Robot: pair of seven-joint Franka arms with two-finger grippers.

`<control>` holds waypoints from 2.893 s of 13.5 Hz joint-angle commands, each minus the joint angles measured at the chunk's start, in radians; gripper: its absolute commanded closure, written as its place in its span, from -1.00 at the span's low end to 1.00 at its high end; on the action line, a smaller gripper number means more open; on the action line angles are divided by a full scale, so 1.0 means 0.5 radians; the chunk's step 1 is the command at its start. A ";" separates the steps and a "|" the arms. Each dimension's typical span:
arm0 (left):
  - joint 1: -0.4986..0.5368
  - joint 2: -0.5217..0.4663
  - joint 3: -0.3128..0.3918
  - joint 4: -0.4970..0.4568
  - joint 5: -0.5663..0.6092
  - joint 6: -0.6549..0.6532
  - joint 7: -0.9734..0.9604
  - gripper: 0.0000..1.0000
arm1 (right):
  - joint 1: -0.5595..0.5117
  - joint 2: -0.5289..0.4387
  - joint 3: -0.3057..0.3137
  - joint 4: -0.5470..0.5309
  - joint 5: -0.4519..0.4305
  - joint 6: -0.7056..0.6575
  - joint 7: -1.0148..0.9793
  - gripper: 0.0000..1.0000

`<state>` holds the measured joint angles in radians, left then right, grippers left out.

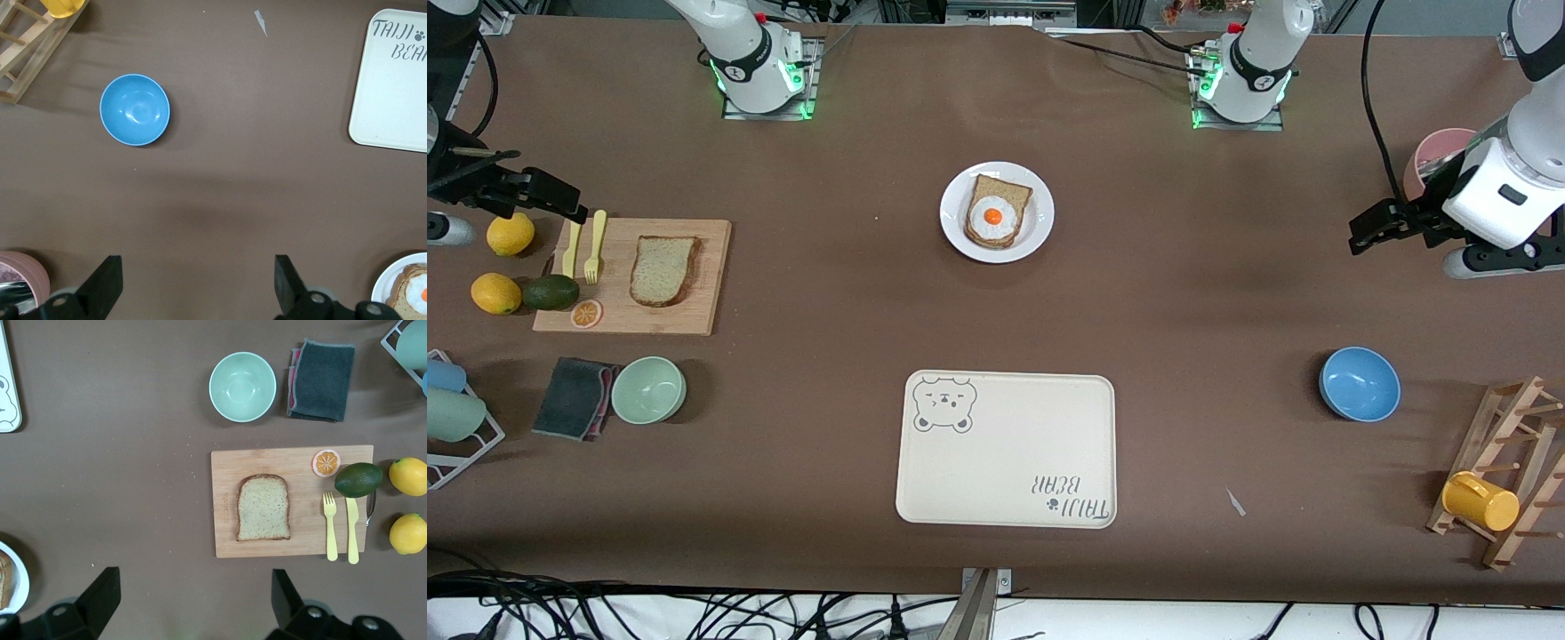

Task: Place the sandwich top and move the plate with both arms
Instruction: 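Move the right gripper toward the bread slice on the cutting board, then lower the right gripper and grasp the bread slice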

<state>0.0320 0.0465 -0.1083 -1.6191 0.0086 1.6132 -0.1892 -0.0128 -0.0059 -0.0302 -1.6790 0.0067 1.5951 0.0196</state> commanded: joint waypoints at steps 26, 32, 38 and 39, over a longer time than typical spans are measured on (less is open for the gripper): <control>-0.018 0.018 -0.020 0.078 0.044 -0.048 -0.030 -1.00 | 0.170 0.116 -0.004 -0.289 -0.516 0.107 0.101 -1.00; -0.012 0.024 -0.017 0.078 0.044 -0.048 -0.030 -1.00 | 0.204 0.229 -0.001 -0.845 -0.701 0.705 0.522 -0.77; -0.012 0.021 -0.017 0.078 0.044 -0.048 -0.030 -1.00 | 0.188 0.588 -0.029 -0.919 -0.802 1.095 0.639 -0.09; -0.012 0.021 -0.017 0.078 0.044 -0.048 -0.030 -1.00 | 0.188 0.631 -0.044 -0.919 -0.805 1.117 0.639 -0.04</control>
<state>0.0243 0.0476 -0.1105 -1.6054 0.0086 1.6093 -0.1892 0.0820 0.2732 -0.0384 -2.1386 -0.3707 2.1188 0.3180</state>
